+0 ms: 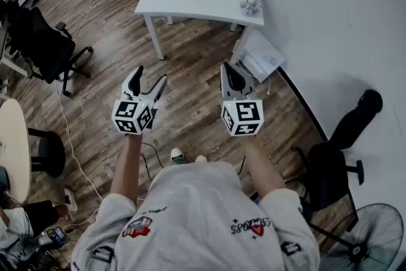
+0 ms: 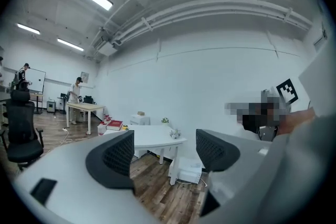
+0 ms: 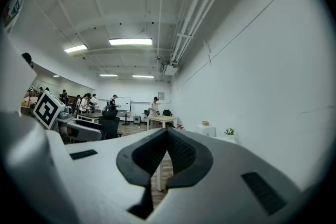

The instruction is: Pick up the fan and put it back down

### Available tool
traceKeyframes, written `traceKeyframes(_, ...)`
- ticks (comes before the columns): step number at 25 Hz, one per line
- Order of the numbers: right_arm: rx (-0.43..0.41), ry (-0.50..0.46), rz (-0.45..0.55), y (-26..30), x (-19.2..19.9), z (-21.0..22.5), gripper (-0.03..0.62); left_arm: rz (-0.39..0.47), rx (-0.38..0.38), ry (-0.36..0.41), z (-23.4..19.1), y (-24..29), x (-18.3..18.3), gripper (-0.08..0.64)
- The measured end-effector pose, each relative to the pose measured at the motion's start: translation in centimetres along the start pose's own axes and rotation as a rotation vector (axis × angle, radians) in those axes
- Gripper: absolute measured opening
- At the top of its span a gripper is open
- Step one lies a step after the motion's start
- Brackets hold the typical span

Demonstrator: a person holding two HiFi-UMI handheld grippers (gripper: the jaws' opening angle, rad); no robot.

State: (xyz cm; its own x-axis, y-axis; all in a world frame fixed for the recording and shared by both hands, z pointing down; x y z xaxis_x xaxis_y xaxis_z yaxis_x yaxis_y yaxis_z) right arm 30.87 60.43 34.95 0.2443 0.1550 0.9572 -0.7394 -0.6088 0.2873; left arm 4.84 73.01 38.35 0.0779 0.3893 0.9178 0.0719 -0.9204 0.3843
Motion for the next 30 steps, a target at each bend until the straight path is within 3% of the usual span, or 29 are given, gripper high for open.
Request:
traceKeyframes(4, -0.007, 0.002, -0.007, -0.7, 0.6, 1.3, -0.008, 0.023, -0.020, -0.039, 1.2, 0.6, 0.0, 0.387)
traceKeyframes(11, -0.024, 0.001, -0.017, -1.5, 2.0, 2.6, -0.008, 0.003, -0.033, -0.056, 2.6, 0.9, 1.1, 0.387)
traceKeyframes(17, -0.027, 0.012, -0.017, 1.4, 1.5, 4.3, -0.008, 0.001, -0.017, -0.054, 1.6, 4.2, -0.1, 0.387)
traceKeyframes(23, -0.031, 0.024, -0.036, 8.0, 1.2, 6.0, -0.008, 0.004, 0.014, -0.049, -2.3, 10.2, -1.3, 0.387)
traceKeyframes(30, -0.003, 0.042, -0.033, 19.4, -2.1, 8.6, -0.008, -0.002, 0.048, -0.052, -10.8, 19.0, -5.7, 0.387)
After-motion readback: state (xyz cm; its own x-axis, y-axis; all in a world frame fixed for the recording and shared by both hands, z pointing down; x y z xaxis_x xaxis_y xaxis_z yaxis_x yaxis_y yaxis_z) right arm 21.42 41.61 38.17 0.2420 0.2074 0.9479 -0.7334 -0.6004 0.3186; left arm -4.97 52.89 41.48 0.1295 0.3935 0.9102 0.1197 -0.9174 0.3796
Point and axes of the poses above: the fingertips, and each gripper's own axes: y forward along the fingers, z to its right, x out of its underside, the point moved 9 cm from there along -y, backward along the fingers, and after that the axes turned 15 degrees about -z, right-handed, at the moved point
